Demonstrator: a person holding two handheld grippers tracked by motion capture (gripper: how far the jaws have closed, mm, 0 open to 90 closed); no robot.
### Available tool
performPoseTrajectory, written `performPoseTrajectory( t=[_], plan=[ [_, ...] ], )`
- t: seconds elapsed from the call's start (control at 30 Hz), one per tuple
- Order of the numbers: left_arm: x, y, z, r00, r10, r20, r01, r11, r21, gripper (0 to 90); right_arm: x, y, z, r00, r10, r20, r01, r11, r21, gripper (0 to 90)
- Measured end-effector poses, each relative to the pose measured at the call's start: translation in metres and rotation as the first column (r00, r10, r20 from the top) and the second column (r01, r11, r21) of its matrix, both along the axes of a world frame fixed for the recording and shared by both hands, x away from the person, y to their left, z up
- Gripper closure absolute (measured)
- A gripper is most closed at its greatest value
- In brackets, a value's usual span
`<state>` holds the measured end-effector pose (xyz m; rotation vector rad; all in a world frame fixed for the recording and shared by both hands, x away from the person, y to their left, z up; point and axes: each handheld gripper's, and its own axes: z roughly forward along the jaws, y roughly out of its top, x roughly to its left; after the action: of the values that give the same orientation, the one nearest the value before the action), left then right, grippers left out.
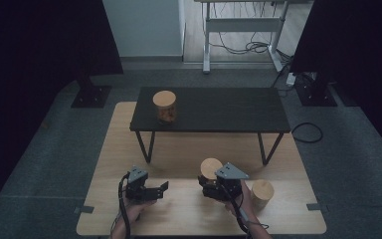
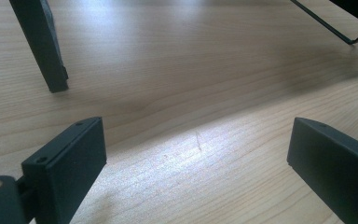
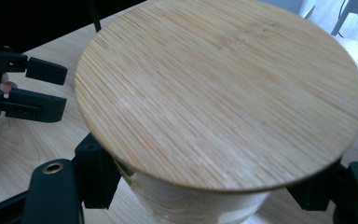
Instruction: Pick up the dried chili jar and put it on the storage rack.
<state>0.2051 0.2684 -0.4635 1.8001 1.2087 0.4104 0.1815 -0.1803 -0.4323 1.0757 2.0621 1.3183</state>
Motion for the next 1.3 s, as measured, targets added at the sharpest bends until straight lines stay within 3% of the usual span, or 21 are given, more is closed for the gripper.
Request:
performPoseTrajectory(
  t=[1.3],
  plan=[
    [0.000,0.000,0.000,1.0000,-0.002,0.002,0.002,1.0000,0.002,4.1,-0.003,-0.007,0.017,0.9994,0.020,0.028,-0.020,1.000,0.020,24.9]
  ],
)
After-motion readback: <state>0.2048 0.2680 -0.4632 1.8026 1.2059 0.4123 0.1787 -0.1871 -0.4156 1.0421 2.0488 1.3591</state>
